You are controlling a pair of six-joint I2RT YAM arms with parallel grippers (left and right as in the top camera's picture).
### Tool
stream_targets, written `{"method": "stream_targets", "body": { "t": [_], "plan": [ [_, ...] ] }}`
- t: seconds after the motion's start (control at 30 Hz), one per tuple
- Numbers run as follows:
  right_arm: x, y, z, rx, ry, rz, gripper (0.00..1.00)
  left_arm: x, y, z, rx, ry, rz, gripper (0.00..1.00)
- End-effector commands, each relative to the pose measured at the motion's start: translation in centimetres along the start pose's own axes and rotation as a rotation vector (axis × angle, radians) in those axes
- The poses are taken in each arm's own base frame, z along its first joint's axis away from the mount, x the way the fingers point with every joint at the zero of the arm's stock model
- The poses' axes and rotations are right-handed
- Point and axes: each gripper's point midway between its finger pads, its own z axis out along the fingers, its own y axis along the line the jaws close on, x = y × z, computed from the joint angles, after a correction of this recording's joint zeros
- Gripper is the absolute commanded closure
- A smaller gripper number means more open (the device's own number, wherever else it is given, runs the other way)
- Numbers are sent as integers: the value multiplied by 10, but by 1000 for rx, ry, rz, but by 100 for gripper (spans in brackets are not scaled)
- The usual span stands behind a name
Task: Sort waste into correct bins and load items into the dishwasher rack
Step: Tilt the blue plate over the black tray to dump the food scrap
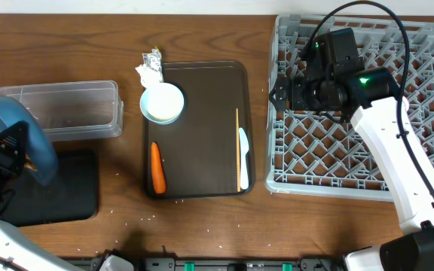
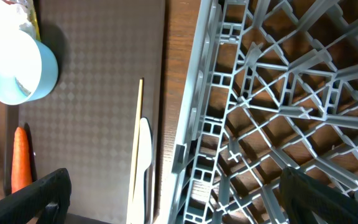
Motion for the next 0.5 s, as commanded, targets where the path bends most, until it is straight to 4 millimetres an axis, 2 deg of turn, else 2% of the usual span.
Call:
{"method": "stream_targets", "body": {
  "t": [0.0,0.17,0.37,0.47],
  "plan": [
    [-1,-6,-1,5,-2,7,1,1,-4,-2,12,-2,30,94],
    [-1,-6,-1,6,-3,7,1,4,9,-2,-61,3,26,94],
    [-1,-6,-1,6,-3,8,1,4,7,-2,-47,5,52,94],
    [-2,-6,-1,6,-4,8,1,6,30,-4,-180,8,2,94]
  ]
}}
